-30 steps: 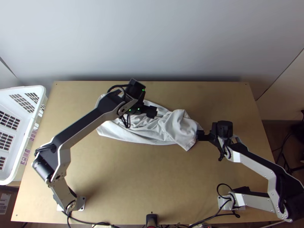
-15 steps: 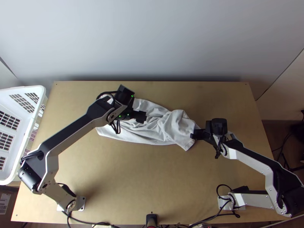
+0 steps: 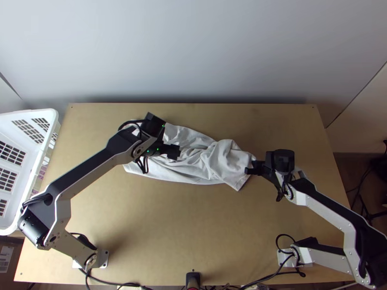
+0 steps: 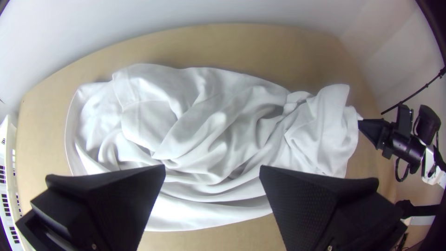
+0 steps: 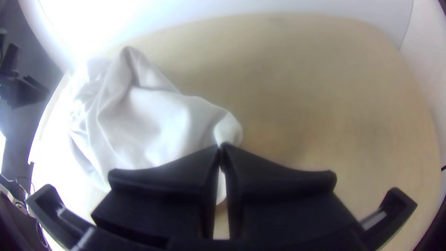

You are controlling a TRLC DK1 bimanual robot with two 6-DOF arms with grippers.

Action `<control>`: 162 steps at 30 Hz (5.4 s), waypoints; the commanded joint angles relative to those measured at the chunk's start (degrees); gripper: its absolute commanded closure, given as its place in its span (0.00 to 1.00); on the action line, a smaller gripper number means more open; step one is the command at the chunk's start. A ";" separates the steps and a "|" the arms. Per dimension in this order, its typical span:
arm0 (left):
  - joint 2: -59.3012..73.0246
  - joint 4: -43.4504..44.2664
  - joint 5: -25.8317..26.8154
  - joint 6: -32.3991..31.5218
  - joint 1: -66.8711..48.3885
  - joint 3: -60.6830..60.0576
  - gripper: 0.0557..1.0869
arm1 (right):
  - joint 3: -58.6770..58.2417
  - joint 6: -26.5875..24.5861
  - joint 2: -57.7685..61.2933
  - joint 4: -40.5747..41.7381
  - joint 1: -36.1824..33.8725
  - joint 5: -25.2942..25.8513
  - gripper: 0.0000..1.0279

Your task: Fold the t-shirt

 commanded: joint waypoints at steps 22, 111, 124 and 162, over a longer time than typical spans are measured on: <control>-17.87 0.63 -0.14 0.60 2.43 -20.82 0.05 | 18.38 2.37 -16.35 -20.27 -0.60 1.00 0.97; -8.82 60.75 -17.01 27.05 -7.33 -39.89 0.96 | 45.45 4.22 -13.27 -32.93 -0.34 5.04 0.97; -34.22 40.27 -8.13 20.46 -9.00 -28.99 0.96 | 44.83 3.87 -13.10 -32.40 0.28 4.87 0.97; 6.38 24.53 36.43 1.04 33.37 -13.00 0.17 | 44.57 3.25 -5.80 -30.38 1.51 4.69 0.97</control>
